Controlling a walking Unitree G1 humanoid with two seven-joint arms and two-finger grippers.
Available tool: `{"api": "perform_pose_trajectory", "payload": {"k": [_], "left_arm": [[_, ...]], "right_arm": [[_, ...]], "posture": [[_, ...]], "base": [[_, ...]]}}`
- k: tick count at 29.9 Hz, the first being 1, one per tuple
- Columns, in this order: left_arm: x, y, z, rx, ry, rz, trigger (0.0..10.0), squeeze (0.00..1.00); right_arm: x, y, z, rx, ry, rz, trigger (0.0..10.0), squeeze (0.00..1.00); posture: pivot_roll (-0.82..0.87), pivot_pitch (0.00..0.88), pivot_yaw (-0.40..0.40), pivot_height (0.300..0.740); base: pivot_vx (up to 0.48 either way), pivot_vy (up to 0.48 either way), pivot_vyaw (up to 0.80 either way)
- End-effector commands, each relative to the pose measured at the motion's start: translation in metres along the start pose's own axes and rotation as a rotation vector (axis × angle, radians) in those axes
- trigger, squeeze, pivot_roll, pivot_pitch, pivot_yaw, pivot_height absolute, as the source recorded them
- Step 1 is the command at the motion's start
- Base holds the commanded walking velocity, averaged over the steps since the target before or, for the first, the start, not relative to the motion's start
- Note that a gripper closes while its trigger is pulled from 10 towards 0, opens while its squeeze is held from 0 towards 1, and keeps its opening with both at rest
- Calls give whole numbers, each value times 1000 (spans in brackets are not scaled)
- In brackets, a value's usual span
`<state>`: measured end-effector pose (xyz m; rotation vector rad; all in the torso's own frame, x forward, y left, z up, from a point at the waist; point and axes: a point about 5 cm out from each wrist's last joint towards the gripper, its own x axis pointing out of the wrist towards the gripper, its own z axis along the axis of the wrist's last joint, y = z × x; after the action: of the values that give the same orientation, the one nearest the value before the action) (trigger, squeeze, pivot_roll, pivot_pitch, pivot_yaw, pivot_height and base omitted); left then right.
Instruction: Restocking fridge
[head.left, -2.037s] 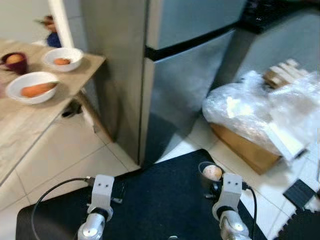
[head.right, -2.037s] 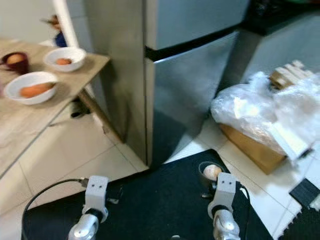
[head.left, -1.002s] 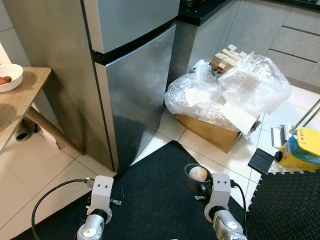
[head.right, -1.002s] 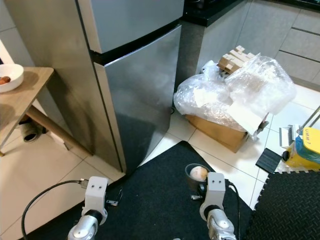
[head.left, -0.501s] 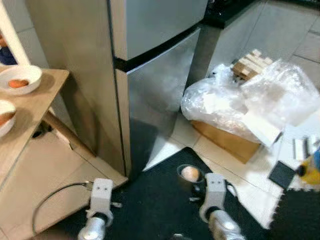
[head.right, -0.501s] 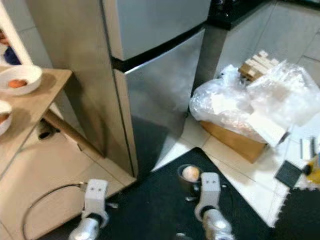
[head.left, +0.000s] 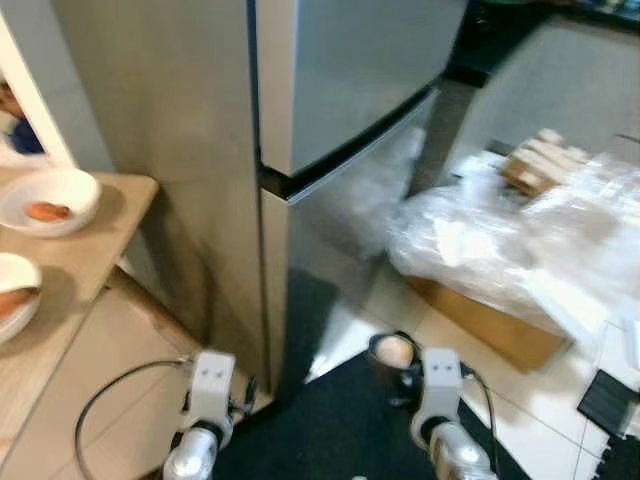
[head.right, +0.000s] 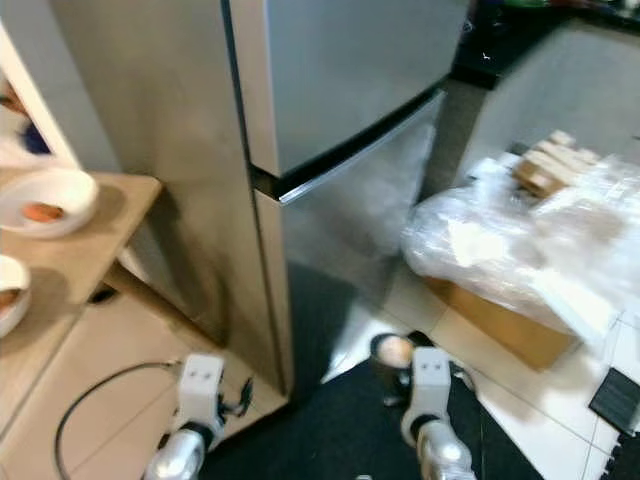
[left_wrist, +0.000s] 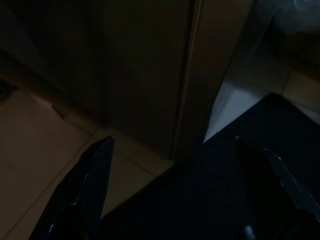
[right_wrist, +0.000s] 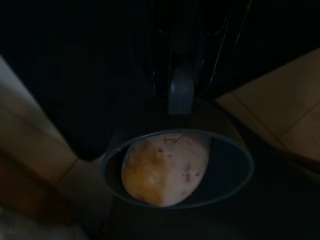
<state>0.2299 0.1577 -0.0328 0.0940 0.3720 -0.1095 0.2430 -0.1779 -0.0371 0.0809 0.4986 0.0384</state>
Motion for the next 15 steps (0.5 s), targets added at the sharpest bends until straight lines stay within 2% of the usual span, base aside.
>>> {"api": "perform_pose_trajectory", "payload": {"k": [1, 12, 15], "left_arm": [[-5, -2, -9, 5, 32, -10, 10000, 0], [-7, -7, -9, 21, 21, -58, 10000, 0], [-7, -9, -9, 41, 15, -76, 10000, 0]], "right_arm": [[-2, 1, -4, 11, 2, -8, 10000, 0], [-3, -2, -5, 11, 2, -18, 10000, 0], [-3, -2, -5, 11, 1, -17, 10000, 0]], "posture": [[-83, 57, -41, 736], [-85, 57, -40, 736], [-86, 59, -41, 736]], "base": [[0, 0, 0], [0, 0, 0], [0, -480, 0]]}}
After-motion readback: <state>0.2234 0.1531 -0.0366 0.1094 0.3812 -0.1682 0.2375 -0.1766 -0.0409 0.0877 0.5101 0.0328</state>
